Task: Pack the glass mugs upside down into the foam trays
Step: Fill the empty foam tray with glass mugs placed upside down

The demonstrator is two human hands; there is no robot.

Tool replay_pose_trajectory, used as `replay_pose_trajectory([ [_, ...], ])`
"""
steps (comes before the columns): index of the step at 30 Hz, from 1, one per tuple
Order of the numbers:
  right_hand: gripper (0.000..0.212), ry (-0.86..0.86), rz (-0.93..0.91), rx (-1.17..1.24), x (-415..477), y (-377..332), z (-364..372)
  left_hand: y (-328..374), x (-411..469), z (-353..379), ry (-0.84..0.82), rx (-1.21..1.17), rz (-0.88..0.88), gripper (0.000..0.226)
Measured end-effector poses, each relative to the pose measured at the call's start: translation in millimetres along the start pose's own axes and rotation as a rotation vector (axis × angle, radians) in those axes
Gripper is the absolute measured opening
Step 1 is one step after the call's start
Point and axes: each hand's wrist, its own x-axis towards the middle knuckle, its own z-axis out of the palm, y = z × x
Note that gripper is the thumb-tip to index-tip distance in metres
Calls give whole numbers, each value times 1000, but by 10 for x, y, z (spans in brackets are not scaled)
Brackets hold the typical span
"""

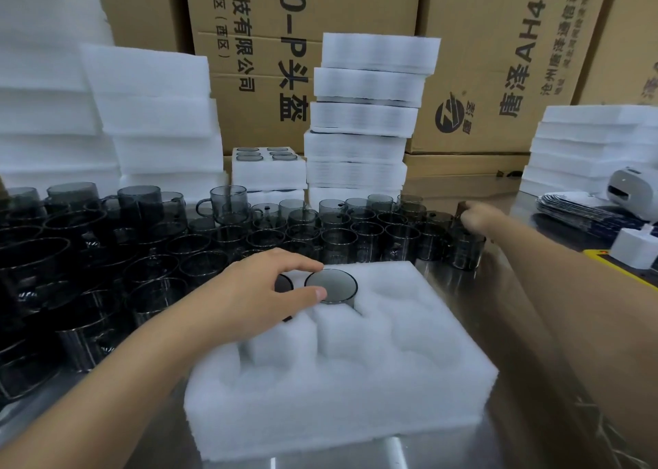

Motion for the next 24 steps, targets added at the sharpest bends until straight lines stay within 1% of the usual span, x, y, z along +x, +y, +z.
replay_pose_trajectory([
  [4, 50, -10, -2, -49, 45, -68, -24, -10, 2, -1, -6, 7, 2, 23],
  [8, 52, 13, 36, -135, 81, -77, -29, -6, -5, -2, -3, 11, 9, 18],
  [9, 50, 36, 41, -136, 64, -77, -17, -8, -5, -3, -1, 11, 10, 18],
  [13, 29, 160, 37, -189, 58, -66, -13, 0, -1, 5, -3, -6, 7, 21],
  [15, 27, 164, 57, -154, 35, -71, -31, -3, -3, 1, -6, -5, 5, 22],
  [19, 31, 243, 2, -68, -97, -144, -134, 6, -3, -2, -9, -6, 4, 20],
  [24, 22, 490, -197, 259, -569, -424, -273, 4, 3, 1, -3, -13, -10, 23],
])
